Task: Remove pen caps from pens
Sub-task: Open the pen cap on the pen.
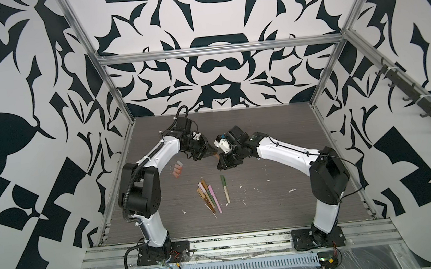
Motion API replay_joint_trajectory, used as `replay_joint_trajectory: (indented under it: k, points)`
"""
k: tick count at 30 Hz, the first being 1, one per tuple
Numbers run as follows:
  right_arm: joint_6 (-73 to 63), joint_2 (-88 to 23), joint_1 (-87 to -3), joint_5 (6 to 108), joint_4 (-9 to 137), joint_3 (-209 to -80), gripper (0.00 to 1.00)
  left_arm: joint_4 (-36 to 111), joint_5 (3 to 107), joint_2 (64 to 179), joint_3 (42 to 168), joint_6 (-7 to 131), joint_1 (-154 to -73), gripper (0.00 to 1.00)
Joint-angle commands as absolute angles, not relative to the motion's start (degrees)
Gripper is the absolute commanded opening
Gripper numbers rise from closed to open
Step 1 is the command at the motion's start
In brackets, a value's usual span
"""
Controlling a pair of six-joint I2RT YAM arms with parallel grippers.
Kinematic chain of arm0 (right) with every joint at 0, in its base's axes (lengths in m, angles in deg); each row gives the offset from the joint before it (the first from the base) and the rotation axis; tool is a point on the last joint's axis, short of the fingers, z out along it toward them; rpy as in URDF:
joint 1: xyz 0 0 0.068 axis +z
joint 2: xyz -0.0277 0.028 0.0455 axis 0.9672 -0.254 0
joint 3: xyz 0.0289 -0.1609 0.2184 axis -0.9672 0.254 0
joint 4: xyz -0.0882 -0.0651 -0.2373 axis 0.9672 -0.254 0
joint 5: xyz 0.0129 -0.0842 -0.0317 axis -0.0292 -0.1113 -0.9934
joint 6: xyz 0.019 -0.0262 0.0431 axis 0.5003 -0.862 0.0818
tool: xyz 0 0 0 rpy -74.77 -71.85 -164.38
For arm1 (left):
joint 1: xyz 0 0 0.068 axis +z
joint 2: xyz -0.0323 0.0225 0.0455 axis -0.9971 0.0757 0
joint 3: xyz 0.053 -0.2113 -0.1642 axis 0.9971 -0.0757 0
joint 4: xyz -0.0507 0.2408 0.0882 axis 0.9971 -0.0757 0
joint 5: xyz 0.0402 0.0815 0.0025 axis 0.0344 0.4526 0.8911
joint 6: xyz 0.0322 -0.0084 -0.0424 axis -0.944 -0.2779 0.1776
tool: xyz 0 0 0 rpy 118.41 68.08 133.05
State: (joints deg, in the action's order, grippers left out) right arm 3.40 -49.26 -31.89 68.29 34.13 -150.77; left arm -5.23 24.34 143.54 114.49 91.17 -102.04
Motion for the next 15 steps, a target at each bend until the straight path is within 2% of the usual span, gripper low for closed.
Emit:
replay_joint_trajectory:
  k: [1,5,11,15]
  points:
    - [4.2,-44.0,-26.9,71.2,28.2,-146.9,0.00,-5.9,28.4,148.5,125.1,87.6,-95.1,0.00]
    - [7.4,-41.4,-24.8,70.3,31.2,-143.1,0.00,-10.1,29.0,152.8,132.7,85.6,-93.5,0.00]
    - [7.7,-40.8,-24.8,70.1,31.8,-142.1,0.00,-7.8,29.6,151.4,130.3,85.8,-92.7,0.00]
    - [7.3,-40.8,-24.8,69.0,31.3,-142.7,0.00,-14.4,31.7,150.5,132.1,82.2,-92.5,0.00]
